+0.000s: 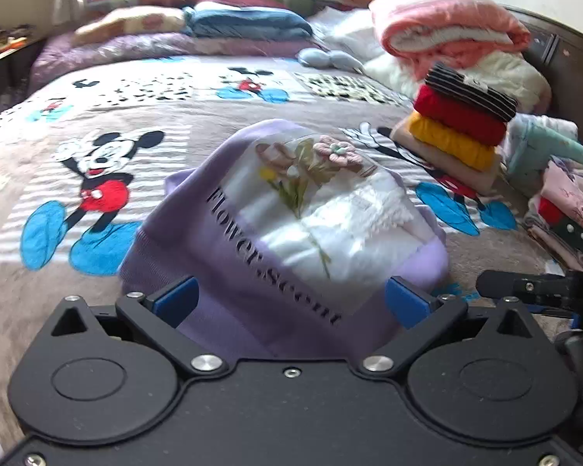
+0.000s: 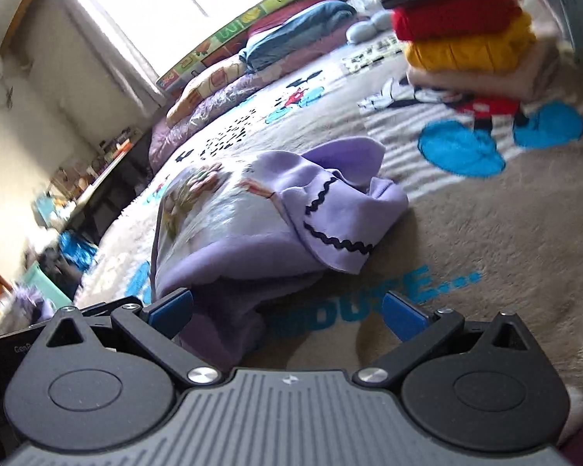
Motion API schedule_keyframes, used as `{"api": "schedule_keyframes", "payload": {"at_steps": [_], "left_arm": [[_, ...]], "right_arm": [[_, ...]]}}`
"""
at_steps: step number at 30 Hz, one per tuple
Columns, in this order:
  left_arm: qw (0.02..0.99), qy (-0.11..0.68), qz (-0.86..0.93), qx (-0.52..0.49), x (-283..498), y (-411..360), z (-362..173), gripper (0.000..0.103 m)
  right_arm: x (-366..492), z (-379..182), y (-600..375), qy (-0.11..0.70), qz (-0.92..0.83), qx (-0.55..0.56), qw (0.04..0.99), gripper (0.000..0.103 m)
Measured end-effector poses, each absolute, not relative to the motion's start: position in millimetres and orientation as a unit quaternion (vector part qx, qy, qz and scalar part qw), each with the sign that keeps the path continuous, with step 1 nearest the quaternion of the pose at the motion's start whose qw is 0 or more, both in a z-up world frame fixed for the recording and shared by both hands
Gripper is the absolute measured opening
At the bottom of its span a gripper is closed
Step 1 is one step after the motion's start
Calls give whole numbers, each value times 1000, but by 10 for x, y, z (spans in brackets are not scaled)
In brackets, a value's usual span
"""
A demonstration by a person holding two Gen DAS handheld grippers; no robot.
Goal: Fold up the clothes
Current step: 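Grasp the sweatshirt's trimmed edge with the left gripper while the right gripper grasps another edge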
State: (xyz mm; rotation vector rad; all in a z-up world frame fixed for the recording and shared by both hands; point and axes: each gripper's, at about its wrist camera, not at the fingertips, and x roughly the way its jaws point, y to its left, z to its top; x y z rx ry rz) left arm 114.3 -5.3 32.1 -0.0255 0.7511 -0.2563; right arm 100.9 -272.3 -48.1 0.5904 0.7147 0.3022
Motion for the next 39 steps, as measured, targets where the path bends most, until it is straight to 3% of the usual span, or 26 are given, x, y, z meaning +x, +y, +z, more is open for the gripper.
{"api": "schedule_keyframes", "payload": {"at_steps": [11, 17, 25, 32, 37, 39], "left_arm": [[911, 353, -206, 58, 1785, -230, 705, 103], [900, 361, -229, 89, 2348, -368, 797, 101], [862, 414, -266, 126, 3040, -564, 706, 90], [812, 494, -280, 133, 3608, -805, 484, 90], [770, 555, -283, 140, 3941, -991, 257, 90], [748, 588, -283, 125, 4053, -1037, 138, 90]], "right_arm": [[1457, -981, -3127, 327, 143, 440, 824, 103], [1675, -1264, -3200, 314, 156, 487, 800, 82], [1755, -1416, -3158, 283, 192, 475, 811, 79], [1838, -1517, -3230, 252, 220, 502, 797, 76], [1888, -1655, -3273, 252, 218, 511, 793, 42], [1901, -1701, -3275, 248, 217, 516, 790, 37]]}}
